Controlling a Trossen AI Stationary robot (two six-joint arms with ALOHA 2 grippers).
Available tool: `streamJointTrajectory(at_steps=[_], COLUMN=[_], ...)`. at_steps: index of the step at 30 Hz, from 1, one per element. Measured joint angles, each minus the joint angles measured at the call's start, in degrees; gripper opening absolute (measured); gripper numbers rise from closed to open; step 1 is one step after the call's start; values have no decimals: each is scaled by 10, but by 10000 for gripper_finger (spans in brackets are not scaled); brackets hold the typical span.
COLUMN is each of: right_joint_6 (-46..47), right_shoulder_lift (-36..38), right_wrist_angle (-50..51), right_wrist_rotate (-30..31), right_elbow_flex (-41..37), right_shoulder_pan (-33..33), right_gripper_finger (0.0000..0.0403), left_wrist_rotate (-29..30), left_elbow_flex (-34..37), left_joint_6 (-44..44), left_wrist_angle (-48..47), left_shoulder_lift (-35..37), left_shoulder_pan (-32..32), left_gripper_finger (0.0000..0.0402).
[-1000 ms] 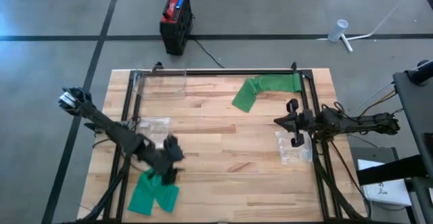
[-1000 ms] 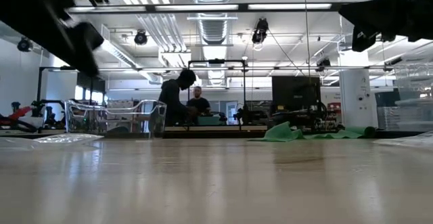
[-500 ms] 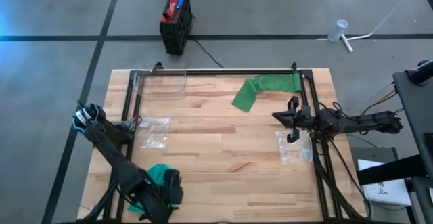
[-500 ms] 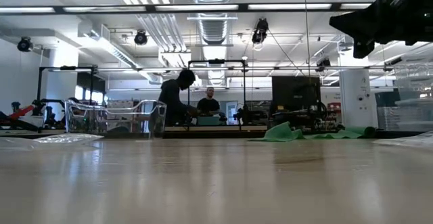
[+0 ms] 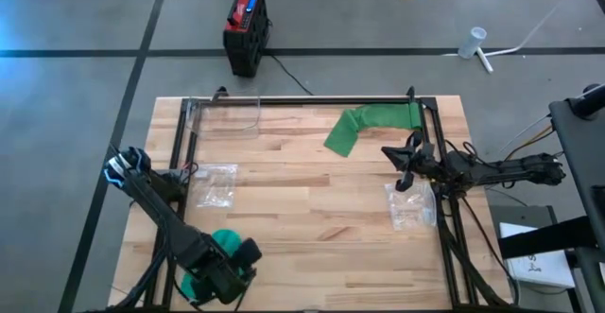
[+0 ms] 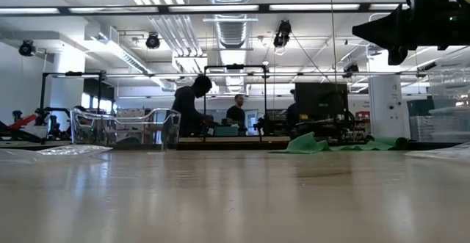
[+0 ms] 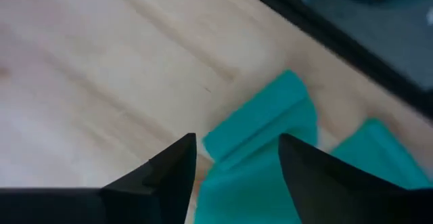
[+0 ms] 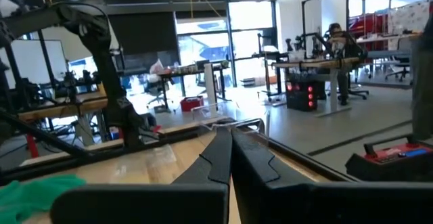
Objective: Roll bandage
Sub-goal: Roll the blue bandage
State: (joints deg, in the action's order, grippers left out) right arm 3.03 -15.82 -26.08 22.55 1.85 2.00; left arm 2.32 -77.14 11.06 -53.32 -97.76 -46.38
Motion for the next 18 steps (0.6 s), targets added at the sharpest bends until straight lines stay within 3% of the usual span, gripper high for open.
streamJointTrajectory(at_steps=[7,13,18], right_joint_6=[0,14,15], right_shoulder_lift=[-6,-14,-20], right_wrist_angle=[2,4,4], right_wrist_rotate=[0,-5,-5], right_elbow_flex=[0,0,0], right_shoulder_pan=[0,0,0], right_gripper_finger=[0,0,0], left_wrist_rotate=[27,8,13], left_elbow_flex=[51,79,76], left_joint_6=[182,269,279], left_wrist_angle=[49,79,98], left_shoulder_lift=[-40,-71,-74], left_shoulder_pan=[5,10,13], left_gripper_finger=[184,176,167])
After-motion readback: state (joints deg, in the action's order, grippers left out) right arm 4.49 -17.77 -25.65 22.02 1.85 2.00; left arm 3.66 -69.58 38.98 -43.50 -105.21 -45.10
